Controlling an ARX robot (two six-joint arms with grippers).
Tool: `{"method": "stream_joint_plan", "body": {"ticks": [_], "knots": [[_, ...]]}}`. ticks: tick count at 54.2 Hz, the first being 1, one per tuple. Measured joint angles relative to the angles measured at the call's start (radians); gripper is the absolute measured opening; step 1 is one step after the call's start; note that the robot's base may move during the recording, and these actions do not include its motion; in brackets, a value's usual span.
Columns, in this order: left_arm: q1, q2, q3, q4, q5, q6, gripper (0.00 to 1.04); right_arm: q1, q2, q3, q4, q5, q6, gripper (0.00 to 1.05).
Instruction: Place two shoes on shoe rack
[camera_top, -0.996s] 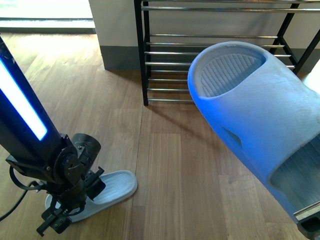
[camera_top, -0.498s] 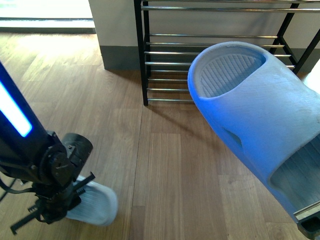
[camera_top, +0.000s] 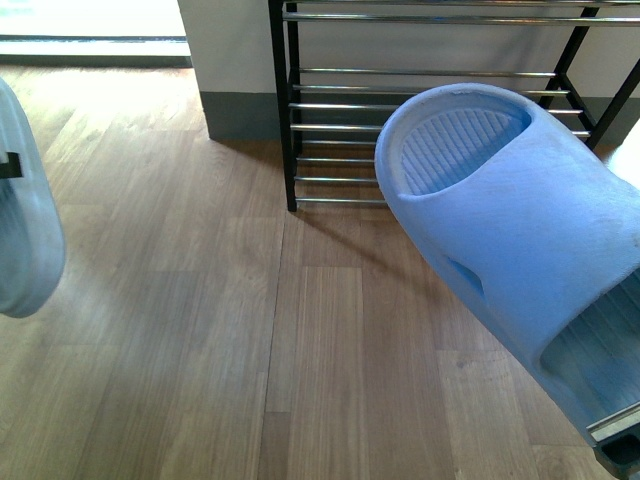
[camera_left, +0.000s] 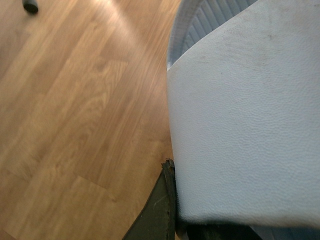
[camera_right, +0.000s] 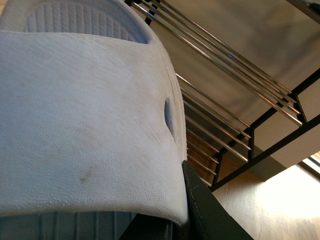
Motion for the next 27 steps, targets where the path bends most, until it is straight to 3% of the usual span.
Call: {"method": "stream_joint_plan", "body": {"ticks": [8,20,23,27], "knots": [[0.013,-0.262,-0.15,0.004,0.026,0.162,0.02,0.0,0.0,0.0,0.0,0.0,0.0,0.02],[0.026,-0.771,-0.349,-0.085,0.032,0.243,0.02,0.0,0.0,0.0,0.0,0.0,0.0,0.02],[0.005,-0.999,-0.407,-0.164,0.024,0.244,0.02,0.0,0.0,0.0,0.0,0.0,0.0,0.02],[-0.071,-1.314,-0.453,-0.364,-0.078,0.249,0.02,0.0,0.0,0.0,0.0,0.0,0.0,0.02]]}}
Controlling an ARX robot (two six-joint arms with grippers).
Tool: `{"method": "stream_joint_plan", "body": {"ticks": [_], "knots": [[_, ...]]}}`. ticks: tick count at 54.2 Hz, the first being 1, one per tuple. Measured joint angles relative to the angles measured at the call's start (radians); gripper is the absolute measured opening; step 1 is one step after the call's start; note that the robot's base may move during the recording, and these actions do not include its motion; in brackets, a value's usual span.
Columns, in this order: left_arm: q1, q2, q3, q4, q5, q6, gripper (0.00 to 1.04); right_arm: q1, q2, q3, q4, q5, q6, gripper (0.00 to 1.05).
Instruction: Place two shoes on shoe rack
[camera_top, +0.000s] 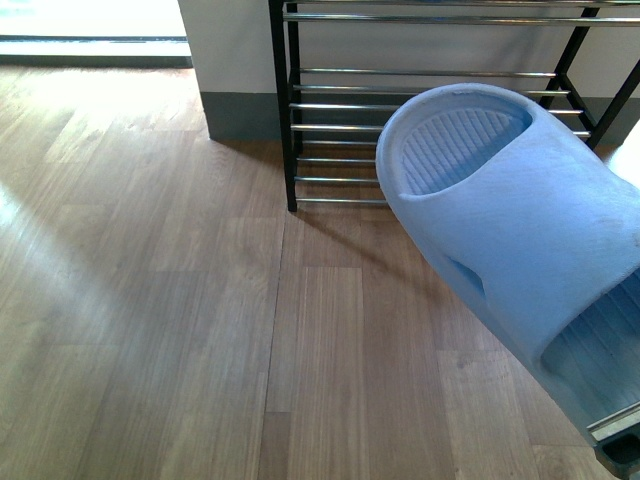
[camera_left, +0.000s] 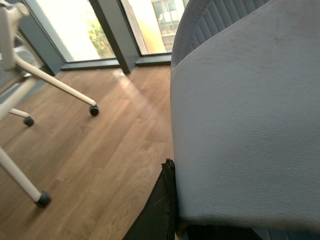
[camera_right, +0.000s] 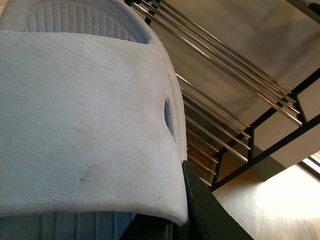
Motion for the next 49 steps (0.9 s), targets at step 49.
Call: {"method": "stream_joint_plan", "body": {"ticks": [49], "knots": [[-0.077,-0.273,-0.02,-0.092,-0.067,0.019,0.02,0.0,0.004,0.0,0.0,-0.001,0.0,0.02]]}}
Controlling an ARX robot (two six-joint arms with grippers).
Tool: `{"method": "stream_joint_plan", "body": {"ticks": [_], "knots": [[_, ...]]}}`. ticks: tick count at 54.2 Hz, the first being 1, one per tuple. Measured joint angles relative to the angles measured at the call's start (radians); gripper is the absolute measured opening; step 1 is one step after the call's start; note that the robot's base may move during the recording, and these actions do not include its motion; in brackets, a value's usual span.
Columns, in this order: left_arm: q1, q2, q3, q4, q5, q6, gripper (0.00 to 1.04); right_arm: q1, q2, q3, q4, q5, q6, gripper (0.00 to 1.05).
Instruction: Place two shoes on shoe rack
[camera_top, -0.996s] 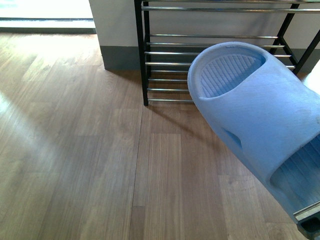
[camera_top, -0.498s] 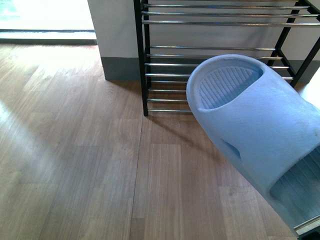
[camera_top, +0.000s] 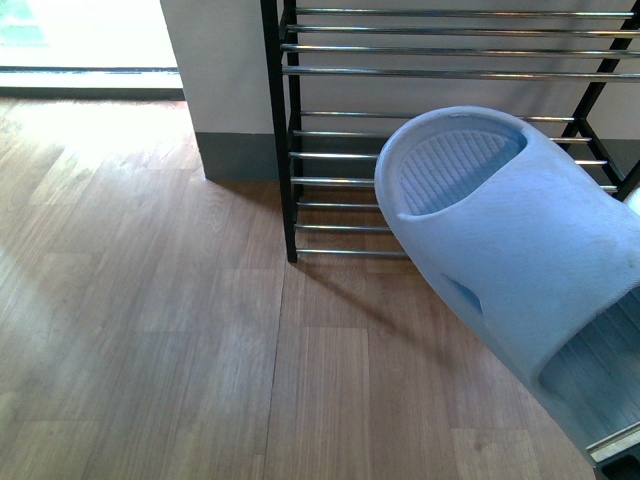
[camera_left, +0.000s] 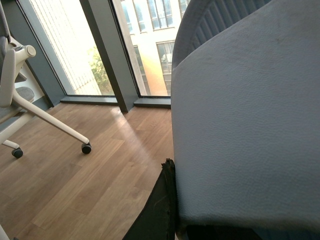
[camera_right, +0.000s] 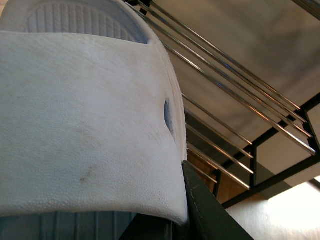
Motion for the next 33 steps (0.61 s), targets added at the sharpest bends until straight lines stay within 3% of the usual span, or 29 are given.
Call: {"method": "stream_joint_plan", "body": {"ticks": [33], "knots": [[0.0,0.001,-0.005,-0.001,0.0,0.001,0.02,0.0,0.011,0.0,0.0,0.001,0.0,0.02]]}}
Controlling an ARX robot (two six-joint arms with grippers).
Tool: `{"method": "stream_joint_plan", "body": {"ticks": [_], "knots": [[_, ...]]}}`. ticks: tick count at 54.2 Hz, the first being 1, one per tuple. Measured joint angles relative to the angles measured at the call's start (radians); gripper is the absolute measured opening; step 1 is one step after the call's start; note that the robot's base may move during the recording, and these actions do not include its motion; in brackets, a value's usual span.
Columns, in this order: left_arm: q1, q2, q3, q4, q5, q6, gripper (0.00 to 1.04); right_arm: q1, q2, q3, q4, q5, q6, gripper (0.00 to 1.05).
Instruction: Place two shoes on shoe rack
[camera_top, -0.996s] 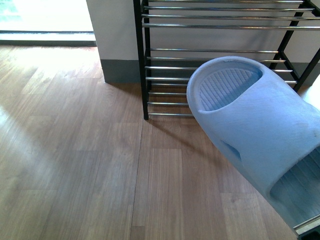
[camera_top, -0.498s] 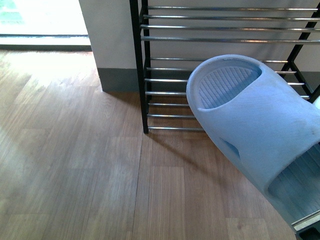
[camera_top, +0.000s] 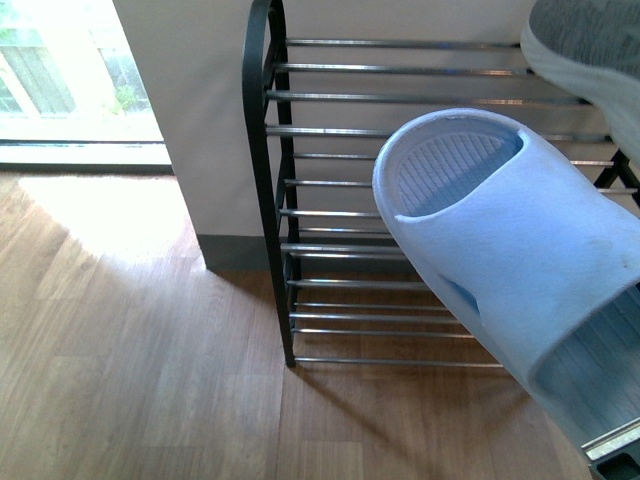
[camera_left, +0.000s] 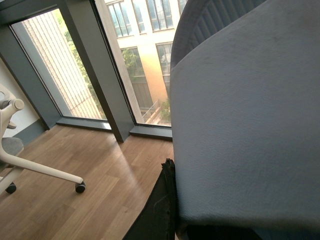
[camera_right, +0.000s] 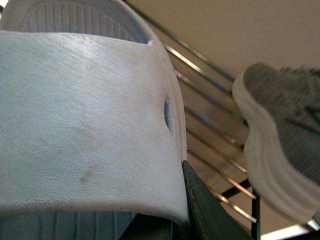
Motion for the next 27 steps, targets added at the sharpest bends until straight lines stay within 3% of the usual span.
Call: {"method": "stream_joint_plan", "body": {"ticks": [27], "knots": [[-0.002,0.0,0.0,0.0,0.0,0.0,0.02,0.0,0.008,0.0,0.0,-0.005,0.0,0.02]]}}
